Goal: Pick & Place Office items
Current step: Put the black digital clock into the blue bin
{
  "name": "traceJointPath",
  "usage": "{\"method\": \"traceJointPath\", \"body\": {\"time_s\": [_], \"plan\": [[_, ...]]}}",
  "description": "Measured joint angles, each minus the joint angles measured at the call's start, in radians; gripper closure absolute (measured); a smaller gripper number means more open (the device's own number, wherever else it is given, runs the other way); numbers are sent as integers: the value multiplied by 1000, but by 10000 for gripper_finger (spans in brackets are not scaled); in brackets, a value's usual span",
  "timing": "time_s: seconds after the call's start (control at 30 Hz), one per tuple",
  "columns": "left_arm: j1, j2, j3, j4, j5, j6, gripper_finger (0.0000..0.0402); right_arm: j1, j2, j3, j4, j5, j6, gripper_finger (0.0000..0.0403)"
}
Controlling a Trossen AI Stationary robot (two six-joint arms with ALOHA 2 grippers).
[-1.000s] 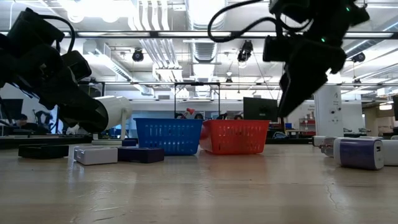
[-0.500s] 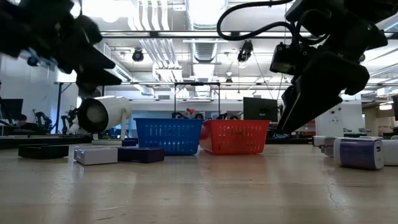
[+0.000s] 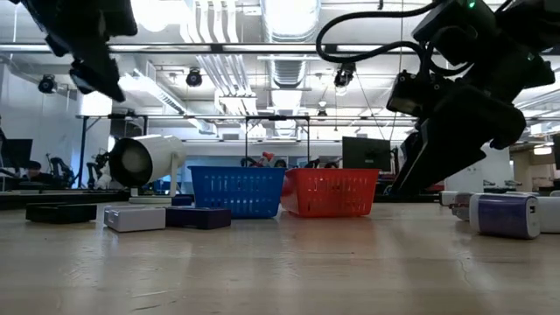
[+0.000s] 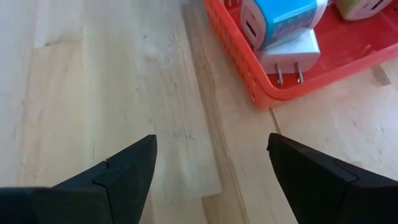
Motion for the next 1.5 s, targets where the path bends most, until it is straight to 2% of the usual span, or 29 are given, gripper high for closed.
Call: {"method": "traceJointPath", "body": {"time_s": [0.27,0.5,0.63,1.1,1.5], "plan": [[-124,190,12,-20,82,-101,152,-1,0,-4,24,4,-9,106],[-155,320,84,-100,116,-91,152,-1,0,2,29,7,-19,106],[-155,380,97,-174,127,-41,152,-1,0,1,32,7,-19,106],[-155,624,79,-175,135,208,152,-1,0,1,44,7,-19,106],[-146,654,107,-168,67,294,152,-1,0,2,51,7,-19,106]]}}
